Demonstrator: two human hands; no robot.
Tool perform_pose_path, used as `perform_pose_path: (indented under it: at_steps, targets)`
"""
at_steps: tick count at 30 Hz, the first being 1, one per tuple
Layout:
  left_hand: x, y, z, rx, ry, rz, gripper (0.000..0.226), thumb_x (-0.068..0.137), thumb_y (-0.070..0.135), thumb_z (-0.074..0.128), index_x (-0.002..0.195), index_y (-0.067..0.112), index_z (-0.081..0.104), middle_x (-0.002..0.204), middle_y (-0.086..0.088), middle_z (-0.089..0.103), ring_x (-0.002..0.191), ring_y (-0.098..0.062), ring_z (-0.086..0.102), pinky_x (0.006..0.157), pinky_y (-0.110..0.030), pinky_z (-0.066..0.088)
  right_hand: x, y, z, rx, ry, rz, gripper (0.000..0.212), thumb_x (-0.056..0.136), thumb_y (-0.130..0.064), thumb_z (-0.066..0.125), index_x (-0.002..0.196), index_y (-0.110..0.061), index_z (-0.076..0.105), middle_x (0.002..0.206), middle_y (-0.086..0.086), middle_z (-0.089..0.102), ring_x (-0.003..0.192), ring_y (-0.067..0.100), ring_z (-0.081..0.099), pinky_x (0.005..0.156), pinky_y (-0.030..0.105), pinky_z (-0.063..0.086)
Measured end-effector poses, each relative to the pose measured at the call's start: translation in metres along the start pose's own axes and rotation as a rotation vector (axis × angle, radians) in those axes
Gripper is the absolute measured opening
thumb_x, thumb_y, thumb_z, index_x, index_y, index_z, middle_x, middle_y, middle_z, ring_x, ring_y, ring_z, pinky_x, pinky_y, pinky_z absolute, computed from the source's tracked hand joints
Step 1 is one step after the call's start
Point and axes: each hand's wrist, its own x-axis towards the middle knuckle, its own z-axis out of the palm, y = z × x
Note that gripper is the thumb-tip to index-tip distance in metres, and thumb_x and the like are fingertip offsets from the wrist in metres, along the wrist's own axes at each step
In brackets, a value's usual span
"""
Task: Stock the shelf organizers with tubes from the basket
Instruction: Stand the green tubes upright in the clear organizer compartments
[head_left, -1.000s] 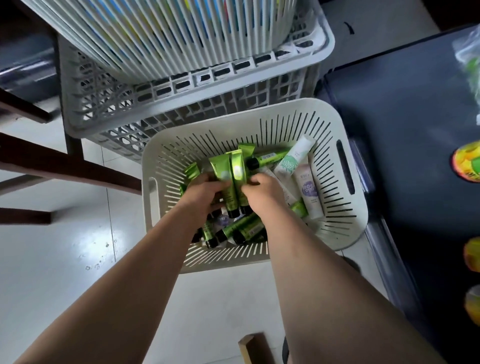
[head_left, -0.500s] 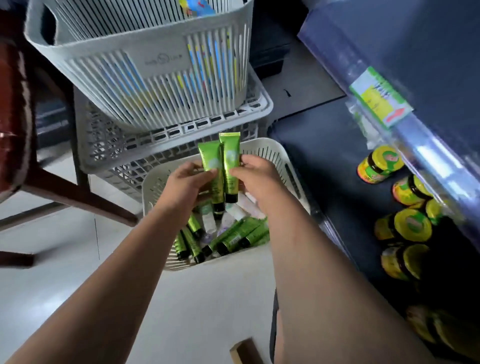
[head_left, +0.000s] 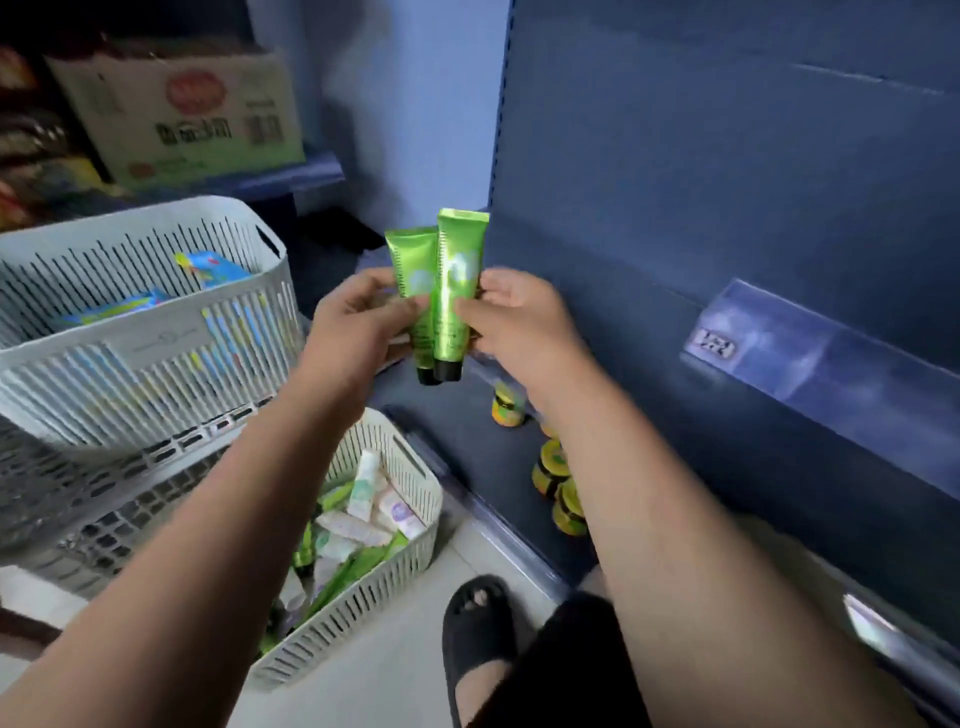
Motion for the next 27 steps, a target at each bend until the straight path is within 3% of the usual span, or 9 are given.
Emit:
perform_pose_path:
  at_steps: [4,7,9,12,16,18,22,24,27]
  targets:
    - [-0.012,0.031,0.087,-0.023,-0.214,0.087,0.023,0.093,0.004,0.068,0.116,0.003,0.066,0.101,-0.017,0.073,0.089,-0.028,0.071,0.075,-0.039,0.061,-0.053,-0.031,-0.089,-0.010,0.195,-0.073,0.010,0.091,-0.005,0.065,0.099,-0.009,0.069,0.100,0.019,0.074,0.100,0.040,0.070,0.090,0.063,0.054]
    - [-0.032,0.045,0.155,-0.045,-0.366,0.140,0.017,0.092,0.002,0.068,0.109,0.008,0.067,0.098,-0.016,0.070,0.088,-0.026,0.069,0.072,-0.034,0.059,-0.096,-0.048,-0.153,-0.047,0.333,-0.095,0.014,0.094,-0.004,0.064,0.096,-0.016,0.069,0.100,0.013,0.076,0.093,0.030,0.073,0.091,0.053,0.057]
    - [-0.047,0.050,0.198,-0.052,-0.450,0.156,0.019,0.092,0.002,0.068,0.111,0.006,0.067,0.104,-0.024,0.070,0.091,-0.028,0.069,0.074,-0.038,0.061,-0.126,-0.057,-0.191,-0.056,0.398,-0.101,0.015,0.094,-0.002,0.063,0.098,-0.015,0.069,0.102,0.018,0.075,0.088,0.023,0.072,0.084,0.043,0.060]
    - [-0.071,0.053,0.256,-0.061,-0.573,0.154,0.022,0.092,0.004,0.069,0.114,0.002,0.067,0.107,-0.025,0.072,0.092,-0.032,0.071,0.083,-0.050,0.061,-0.171,-0.065,-0.243,-0.120,0.518,-0.099,0.017,0.094,-0.004,0.066,0.110,-0.009,0.069,0.102,0.015,0.076,0.094,0.027,0.075,0.086,0.041,0.062]
    - [-0.111,0.054,0.327,-0.055,-0.737,0.167,0.023,0.093,0.003,0.069,0.116,-0.002,0.065,0.077,0.005,0.071,0.081,-0.019,0.070,0.080,-0.041,0.062,-0.232,-0.058,-0.304,-0.149,0.668,-0.109,0.020,0.092,-0.002,0.068,0.112,-0.006,0.071,0.099,0.017,0.075,0.087,0.020,0.074,0.077,0.029,0.062]
    - [-0.131,0.051,0.360,-0.058,-0.804,0.164,0.021,0.093,0.001,0.067,0.114,0.000,0.064,0.068,0.011,0.068,0.075,-0.011,0.070,0.076,-0.036,0.063,-0.257,-0.047,-0.329,-0.153,0.773,-0.121,0.016,0.090,-0.001,0.070,0.106,-0.004,0.070,0.095,0.016,0.070,0.081,0.016,0.067,0.073,0.031,0.060]
    - [-0.158,0.033,0.412,-0.058,-0.826,0.137,0.014,0.092,0.001,0.070,0.104,0.008,0.067,0.066,0.016,0.064,0.071,-0.004,0.069,0.071,-0.029,0.061,-0.294,-0.022,-0.370,-0.143,0.956,-0.143,0.010,0.082,-0.011,0.073,0.091,-0.011,0.070,0.084,0.003,0.059,0.082,0.023,0.060,0.084,0.059,0.055]
    - [-0.160,0.019,0.431,-0.057,-0.795,0.111,0.015,0.090,0.004,0.074,0.096,0.015,0.067,0.068,0.016,0.059,0.073,-0.005,0.067,0.078,-0.036,0.063,-0.306,-0.015,-0.387,-0.178,1.033,-0.131,0.011,0.084,-0.015,0.073,0.080,-0.008,0.065,0.078,0.003,0.055,0.075,0.020,0.056,0.075,0.052,0.055]
    - [-0.155,-0.001,0.450,-0.054,-0.738,0.102,0.019,0.087,0.006,0.079,0.093,0.019,0.066,0.073,0.013,0.054,0.075,-0.009,0.062,0.086,-0.047,0.060,-0.314,-0.011,-0.412,-0.254,1.105,-0.135,0.024,0.087,-0.019,0.074,0.073,-0.005,0.060,0.069,0.001,0.050,0.066,0.014,0.046,0.065,0.030,0.040]
